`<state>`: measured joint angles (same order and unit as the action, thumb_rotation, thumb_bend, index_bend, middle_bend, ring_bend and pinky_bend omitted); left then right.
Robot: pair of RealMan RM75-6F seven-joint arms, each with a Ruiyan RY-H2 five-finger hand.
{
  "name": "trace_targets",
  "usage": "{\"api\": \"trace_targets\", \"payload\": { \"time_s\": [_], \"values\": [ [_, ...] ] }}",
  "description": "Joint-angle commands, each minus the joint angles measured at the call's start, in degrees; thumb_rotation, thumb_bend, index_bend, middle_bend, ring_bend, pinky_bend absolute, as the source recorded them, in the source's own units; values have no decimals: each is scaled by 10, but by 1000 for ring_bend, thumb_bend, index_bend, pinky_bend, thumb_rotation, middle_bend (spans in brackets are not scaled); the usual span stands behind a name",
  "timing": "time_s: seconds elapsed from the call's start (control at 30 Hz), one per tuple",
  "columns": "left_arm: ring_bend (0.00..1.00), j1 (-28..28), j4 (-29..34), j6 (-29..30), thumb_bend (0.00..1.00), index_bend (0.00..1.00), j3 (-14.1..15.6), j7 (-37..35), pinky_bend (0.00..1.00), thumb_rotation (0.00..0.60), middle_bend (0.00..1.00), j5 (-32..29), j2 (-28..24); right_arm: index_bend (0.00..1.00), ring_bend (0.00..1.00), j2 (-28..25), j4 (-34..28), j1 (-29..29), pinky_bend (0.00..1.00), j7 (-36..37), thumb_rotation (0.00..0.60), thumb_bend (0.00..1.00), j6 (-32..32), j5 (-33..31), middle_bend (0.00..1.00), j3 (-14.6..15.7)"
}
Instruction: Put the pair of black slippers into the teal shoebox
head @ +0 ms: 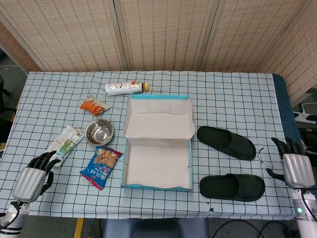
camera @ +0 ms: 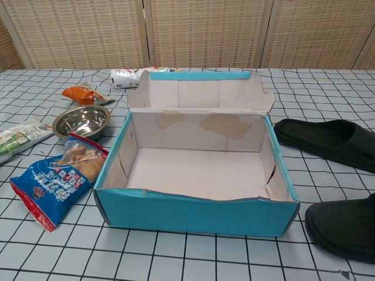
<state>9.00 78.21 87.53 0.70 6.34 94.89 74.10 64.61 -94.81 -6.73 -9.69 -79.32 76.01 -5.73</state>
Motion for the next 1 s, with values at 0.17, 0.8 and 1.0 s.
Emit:
{"api": "trace_targets", "payload": {
  "time_s": [0.17, 0.8, 1.0],
  "values": [
    [150, -1, 3, 0, 669, 285, 1, 2, 299, 600, 111, 1, -2, 129, 54, -4, -5, -2, 132, -4, 600, 62, 9, -6, 201, 1],
    [151, -5, 8, 3, 669, 288, 1, 2, 300, 600, 110, -5, -6, 128, 54, -126, -58, -36, 133, 119, 600, 9, 136, 101, 200, 77],
    [151, -6, 8, 3, 669, 289, -3, 2, 299, 600, 111, -10, -6, 50, 18, -133, -43, -72, 117, 175, 600, 0, 204, 138, 131, 99]
  ]
}}
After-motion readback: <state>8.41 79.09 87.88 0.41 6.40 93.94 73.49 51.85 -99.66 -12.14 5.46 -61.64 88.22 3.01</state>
